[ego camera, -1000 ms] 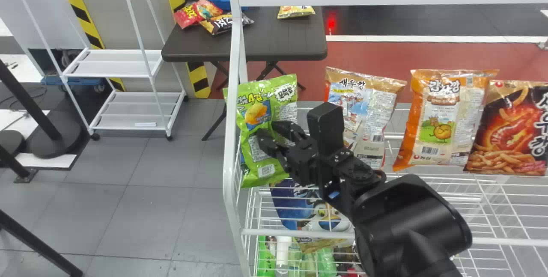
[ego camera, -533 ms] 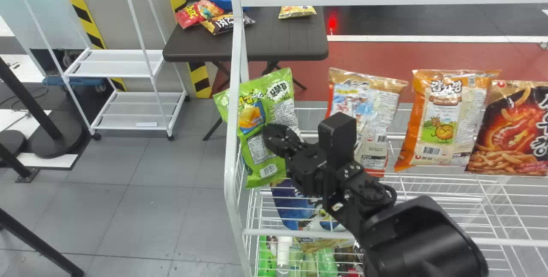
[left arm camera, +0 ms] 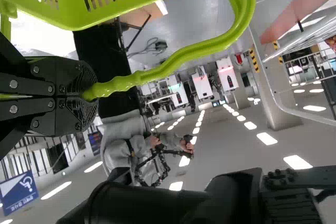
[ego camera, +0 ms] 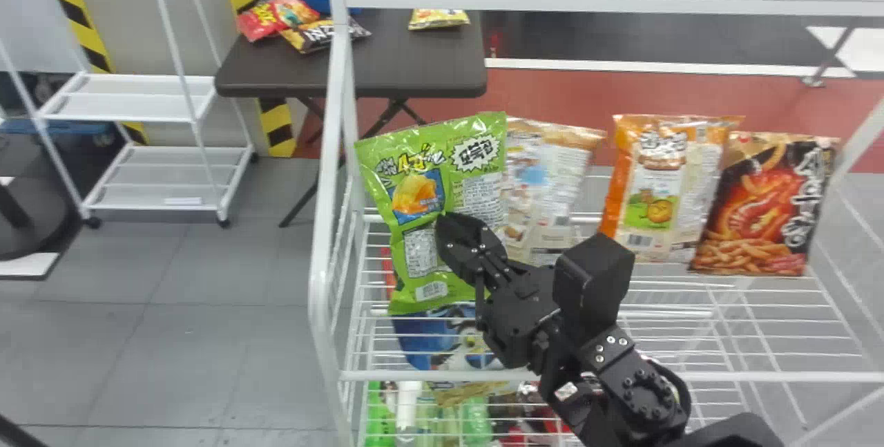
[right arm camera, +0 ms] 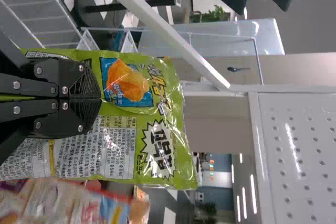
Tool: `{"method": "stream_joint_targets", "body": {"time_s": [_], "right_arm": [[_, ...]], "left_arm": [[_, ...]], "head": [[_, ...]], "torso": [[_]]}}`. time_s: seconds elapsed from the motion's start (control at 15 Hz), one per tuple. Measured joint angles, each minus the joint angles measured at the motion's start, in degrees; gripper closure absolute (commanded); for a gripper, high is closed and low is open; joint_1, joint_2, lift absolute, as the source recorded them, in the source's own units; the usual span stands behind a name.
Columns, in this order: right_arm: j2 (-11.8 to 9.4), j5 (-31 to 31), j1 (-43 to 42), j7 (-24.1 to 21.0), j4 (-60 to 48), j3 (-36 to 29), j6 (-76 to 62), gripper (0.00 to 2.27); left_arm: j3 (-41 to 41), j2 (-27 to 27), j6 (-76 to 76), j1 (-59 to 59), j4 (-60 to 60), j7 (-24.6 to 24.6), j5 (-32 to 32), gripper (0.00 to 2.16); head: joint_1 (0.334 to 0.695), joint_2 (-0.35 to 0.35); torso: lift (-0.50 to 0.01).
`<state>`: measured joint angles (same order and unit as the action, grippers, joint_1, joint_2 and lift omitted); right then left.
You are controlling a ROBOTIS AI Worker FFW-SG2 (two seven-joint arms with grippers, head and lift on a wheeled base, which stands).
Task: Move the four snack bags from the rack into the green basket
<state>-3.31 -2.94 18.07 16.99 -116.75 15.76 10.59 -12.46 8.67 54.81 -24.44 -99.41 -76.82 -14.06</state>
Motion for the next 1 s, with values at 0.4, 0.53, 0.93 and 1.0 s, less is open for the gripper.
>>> {"method": "stream_joint_targets", "body": {"time_s": [0.4,0.53,0.93,1.0], "right_arm": [[-1.94,3.39,16.89,1.82,-16.20,-7.04,-0.82,2.12],[-3.35,3.17,24.89,2.02,-23.65,-10.55,4.22,2.12],[-5.42,3.28,37.49,6.27,-35.43,-19.48,32.37,2.12],[-5.41,3.11,37.75,6.73,-35.75,-20.04,37.78,2.12]], "left_arm": [[0.30,-0.05,0.68,-0.15,-0.85,0.14,0.08,1.82],[0.66,-0.09,0.23,-0.59,-0.86,0.25,-0.06,1.82],[0.95,-0.66,-0.88,-0.89,-0.39,0.53,-0.35,1.82],[0.97,-0.67,-0.91,-0.91,-0.36,0.48,-0.35,1.82]], "head": [[0.695,-0.236],[0.695,-0.304],[0.695,-0.350],[0.695,-0.350]], "torso": [[0.000],[0.000],[0.000],[0.000]]}}
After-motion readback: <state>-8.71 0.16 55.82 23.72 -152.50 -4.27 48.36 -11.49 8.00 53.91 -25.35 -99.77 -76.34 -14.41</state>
